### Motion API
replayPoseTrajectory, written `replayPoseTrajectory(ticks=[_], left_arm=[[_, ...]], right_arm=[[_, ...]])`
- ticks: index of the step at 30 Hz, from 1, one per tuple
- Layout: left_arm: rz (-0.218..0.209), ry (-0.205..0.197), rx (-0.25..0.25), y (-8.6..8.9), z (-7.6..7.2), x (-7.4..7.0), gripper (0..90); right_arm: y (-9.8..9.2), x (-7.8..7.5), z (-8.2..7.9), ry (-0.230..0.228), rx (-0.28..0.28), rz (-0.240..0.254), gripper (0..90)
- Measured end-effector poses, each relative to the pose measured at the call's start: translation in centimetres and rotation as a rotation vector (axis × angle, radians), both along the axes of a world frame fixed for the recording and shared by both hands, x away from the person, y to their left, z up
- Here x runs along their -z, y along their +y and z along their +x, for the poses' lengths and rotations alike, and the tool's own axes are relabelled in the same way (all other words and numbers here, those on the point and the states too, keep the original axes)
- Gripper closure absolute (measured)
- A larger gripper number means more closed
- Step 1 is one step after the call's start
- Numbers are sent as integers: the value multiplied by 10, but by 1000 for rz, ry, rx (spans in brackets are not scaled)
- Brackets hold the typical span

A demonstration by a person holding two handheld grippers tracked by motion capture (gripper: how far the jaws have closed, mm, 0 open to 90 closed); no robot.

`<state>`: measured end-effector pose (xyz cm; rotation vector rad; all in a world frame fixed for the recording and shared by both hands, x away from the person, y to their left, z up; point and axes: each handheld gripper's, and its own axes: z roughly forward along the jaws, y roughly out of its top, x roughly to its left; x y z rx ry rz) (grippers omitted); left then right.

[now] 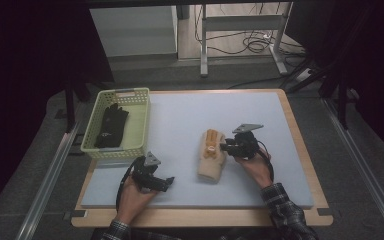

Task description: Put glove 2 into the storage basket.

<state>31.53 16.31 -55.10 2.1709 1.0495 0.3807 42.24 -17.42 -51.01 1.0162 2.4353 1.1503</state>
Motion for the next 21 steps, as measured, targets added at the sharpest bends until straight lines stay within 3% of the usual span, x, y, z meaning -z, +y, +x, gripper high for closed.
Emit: replayPoseTrajectory(ticks=[4, 5, 7, 10, 11, 15, 17, 19, 21], left_arm=[[-1, 0, 0, 0, 0, 0, 2], [-1, 0, 0, 0, 0, 0, 2], [-1, 0, 0, 0, 0, 0, 2], [0, 0, 0, 0, 0, 0, 2], [0, 1, 0, 0, 0, 0, 2], [-1, 1, 0, 0, 0, 0, 2], [0, 1, 0, 0, 0, 0, 2], [0, 0, 0, 0, 0, 0, 3], [0, 1, 1, 0, 0, 0, 2]], right_arm=[[6, 12, 7, 42, -17, -14, 656], [7, 17, 6, 65, -26, 14, 817], [7, 15, 4, 69, -23, 12, 863], [7, 10, 1, 44, -19, -16, 868], [5, 2, -5, 14, -13, -14, 869], [-3, -11, -15, -19, 0, -17, 860], [-5, -7, -14, 10, 15, -54, 821], [-9, -2, -13, 1, 36, -85, 712], [-15, -2, -16, 5, 38, -43, 692]])
